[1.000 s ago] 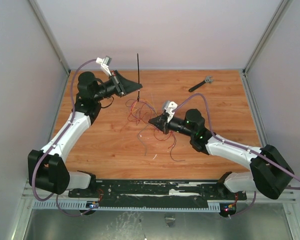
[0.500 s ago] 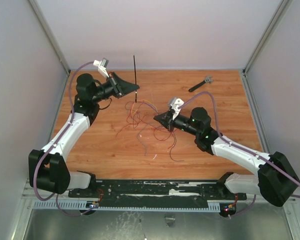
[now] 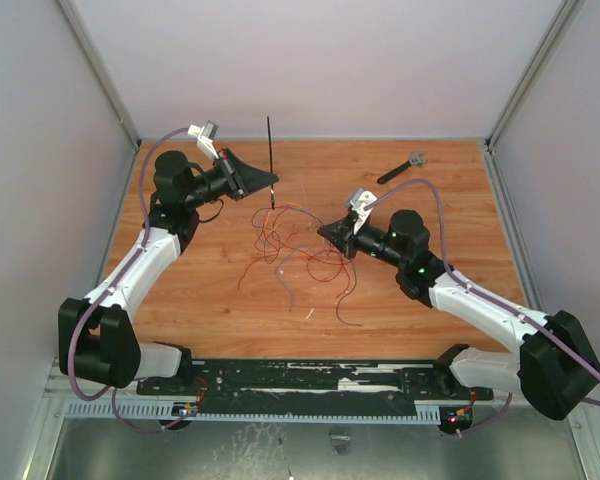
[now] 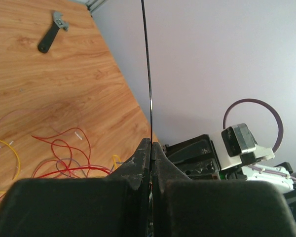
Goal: Zip-tie the wires
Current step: Adjust the cable.
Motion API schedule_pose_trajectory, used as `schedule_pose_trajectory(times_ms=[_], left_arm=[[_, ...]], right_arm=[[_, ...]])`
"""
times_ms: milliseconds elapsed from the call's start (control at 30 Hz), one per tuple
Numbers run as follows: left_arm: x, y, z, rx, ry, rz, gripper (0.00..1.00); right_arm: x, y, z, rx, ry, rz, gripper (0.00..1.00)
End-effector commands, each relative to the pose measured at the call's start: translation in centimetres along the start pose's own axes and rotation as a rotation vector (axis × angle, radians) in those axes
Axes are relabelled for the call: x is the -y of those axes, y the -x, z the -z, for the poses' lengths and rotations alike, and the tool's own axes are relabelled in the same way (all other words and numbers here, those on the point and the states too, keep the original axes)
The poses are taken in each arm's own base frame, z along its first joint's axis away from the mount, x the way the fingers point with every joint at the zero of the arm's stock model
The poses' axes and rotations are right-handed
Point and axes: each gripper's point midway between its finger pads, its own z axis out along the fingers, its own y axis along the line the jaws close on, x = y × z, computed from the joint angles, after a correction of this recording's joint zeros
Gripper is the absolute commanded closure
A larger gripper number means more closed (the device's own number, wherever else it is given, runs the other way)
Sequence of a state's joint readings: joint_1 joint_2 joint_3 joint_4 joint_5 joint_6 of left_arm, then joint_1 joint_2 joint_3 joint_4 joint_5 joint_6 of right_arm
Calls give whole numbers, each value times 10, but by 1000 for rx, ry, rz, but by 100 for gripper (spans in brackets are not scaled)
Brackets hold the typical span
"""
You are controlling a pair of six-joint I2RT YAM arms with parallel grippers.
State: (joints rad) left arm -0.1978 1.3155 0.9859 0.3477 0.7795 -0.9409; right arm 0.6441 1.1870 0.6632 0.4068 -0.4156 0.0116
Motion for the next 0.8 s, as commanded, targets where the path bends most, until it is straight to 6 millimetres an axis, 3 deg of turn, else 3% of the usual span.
schedule_pose_trajectory(times_ms=[0, 300, 467, 600, 767], left_arm=[[1, 2, 1, 8, -23, -27, 100], [7, 4, 0, 5, -54, -16, 100], [7, 5, -1, 6, -51, -22, 100], [3, 10, -2, 17, -40, -20, 100], [11, 20, -4, 30, -66, -27, 100]], right_arm=[[3, 28, 3, 59, -2, 7, 100], [0, 16, -15, 13, 55, -26, 100], [3, 23, -15, 31, 37, -20, 100], [-11, 25, -11, 32, 113, -3, 100], [-14, 0, -11, -76, 144, -18, 100]])
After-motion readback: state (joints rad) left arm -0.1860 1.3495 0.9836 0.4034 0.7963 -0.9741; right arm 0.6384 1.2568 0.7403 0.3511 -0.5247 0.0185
